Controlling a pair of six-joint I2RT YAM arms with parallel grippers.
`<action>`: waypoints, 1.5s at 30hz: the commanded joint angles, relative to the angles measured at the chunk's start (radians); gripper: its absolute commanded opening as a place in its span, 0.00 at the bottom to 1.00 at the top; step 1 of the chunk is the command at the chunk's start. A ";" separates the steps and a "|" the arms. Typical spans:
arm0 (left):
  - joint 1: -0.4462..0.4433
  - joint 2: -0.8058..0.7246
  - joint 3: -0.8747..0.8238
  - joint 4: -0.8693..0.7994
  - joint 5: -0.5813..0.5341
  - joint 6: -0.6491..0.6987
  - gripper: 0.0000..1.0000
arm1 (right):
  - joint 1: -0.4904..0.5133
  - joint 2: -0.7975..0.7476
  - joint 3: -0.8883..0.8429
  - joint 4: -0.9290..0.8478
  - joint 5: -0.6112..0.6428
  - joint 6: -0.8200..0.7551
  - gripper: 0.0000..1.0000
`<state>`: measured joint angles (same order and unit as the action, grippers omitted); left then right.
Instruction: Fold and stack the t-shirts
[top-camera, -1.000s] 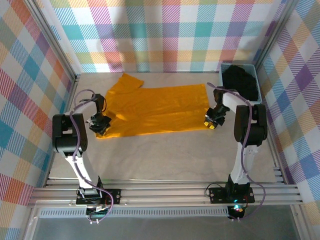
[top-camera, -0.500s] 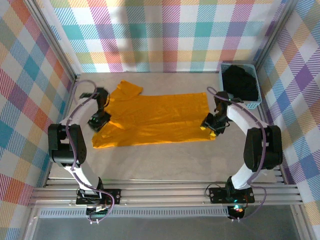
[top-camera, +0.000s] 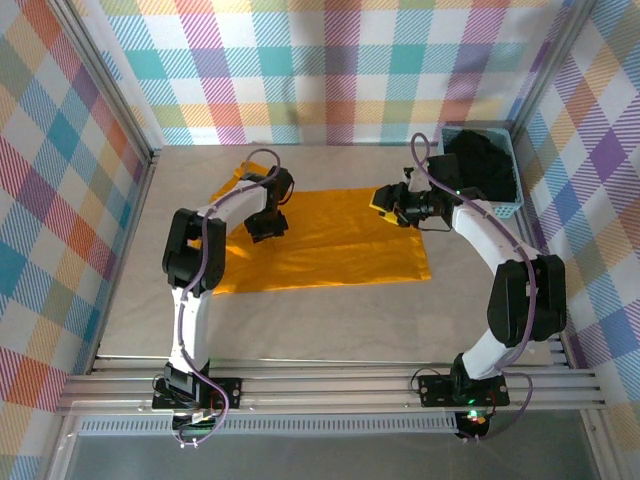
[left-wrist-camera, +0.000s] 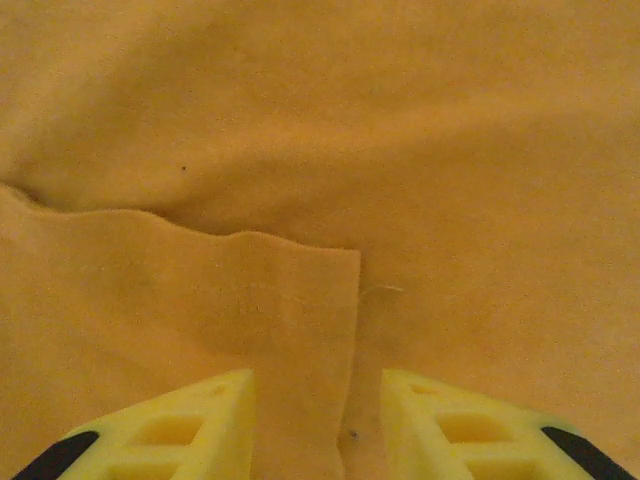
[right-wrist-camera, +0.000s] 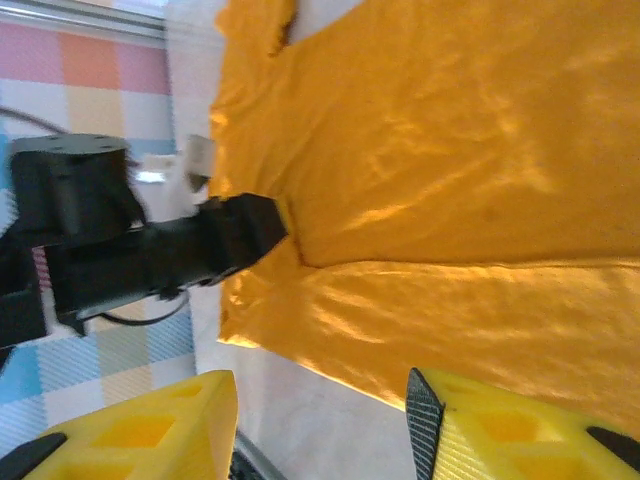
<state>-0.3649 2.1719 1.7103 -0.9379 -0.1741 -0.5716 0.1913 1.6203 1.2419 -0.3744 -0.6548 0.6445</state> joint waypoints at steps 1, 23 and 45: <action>0.006 0.003 0.053 -0.015 -0.024 0.073 0.37 | 0.005 -0.012 -0.026 0.068 -0.082 0.024 0.49; 0.026 0.039 0.034 0.048 -0.035 0.087 0.15 | 0.005 -0.022 -0.050 0.054 -0.089 0.046 0.47; -0.015 -0.056 0.035 0.015 -0.081 0.092 0.00 | 0.005 0.018 -0.029 0.065 -0.102 0.055 0.46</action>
<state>-0.3653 2.1700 1.7329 -0.8898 -0.2218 -0.4816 0.1913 1.6230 1.1873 -0.3294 -0.7242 0.6964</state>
